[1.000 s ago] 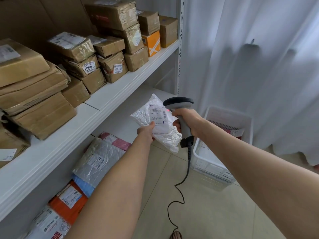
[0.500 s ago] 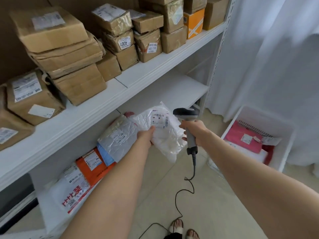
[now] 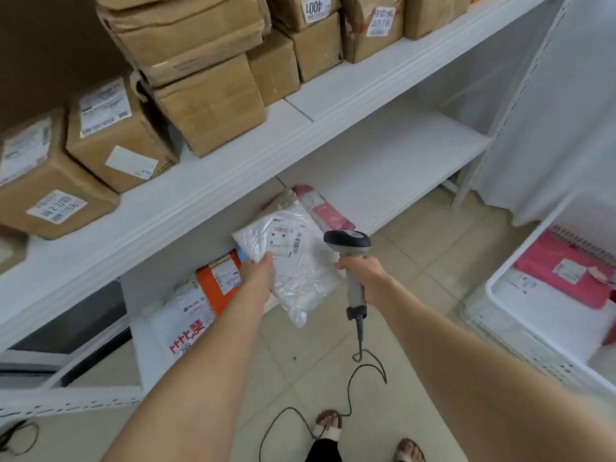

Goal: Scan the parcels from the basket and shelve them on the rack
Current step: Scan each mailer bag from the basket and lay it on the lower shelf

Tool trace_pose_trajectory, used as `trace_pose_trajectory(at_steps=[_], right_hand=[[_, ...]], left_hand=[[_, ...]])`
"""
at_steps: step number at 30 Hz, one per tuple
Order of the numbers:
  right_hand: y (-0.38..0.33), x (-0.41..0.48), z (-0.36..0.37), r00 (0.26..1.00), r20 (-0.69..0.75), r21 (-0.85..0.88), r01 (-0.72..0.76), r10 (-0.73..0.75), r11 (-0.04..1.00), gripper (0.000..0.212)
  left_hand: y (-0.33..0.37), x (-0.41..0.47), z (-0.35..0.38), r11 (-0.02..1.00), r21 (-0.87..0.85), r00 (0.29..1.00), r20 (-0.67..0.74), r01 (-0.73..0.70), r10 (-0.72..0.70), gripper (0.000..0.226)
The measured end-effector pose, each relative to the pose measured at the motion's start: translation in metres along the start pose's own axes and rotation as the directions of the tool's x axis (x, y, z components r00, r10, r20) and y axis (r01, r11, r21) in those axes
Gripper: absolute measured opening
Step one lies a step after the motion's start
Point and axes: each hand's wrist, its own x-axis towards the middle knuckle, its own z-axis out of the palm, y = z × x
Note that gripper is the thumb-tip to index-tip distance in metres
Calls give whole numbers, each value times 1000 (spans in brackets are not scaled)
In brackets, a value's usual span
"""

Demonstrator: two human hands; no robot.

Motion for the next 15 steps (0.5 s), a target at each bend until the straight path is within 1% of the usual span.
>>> trace_pose_trajectory(at_steps=[2, 5, 8, 11, 13, 15], right_hand=[[11, 20, 25, 1000, 29, 67, -14, 12, 998, 14], [29, 54, 66, 1000, 10, 88, 21, -22, 996, 11], [49, 90, 107, 999, 2, 71, 45, -45, 996, 14], [67, 121, 136, 999, -9, 76, 39, -39, 996, 19], [77, 138, 149, 999, -13, 96, 44, -43, 994, 20], [85, 153, 160, 999, -21, 110, 42, -40, 993, 18]], left_hand=[[-9, 27, -10, 1000, -23, 999, -36, -5, 5, 37], [-25, 73, -19, 997, -79, 1000, -27, 8, -10, 33], [-40, 122, -27, 991, -133, 999, -33, 25, -30, 36], [-53, 165, -33, 994, -113, 996, -89, 11, -21, 38], [-63, 190, -36, 989, -141, 992, -109, 45, -61, 44], [-71, 212, -38, 988, -124, 988, -108, 96, -109, 45]])
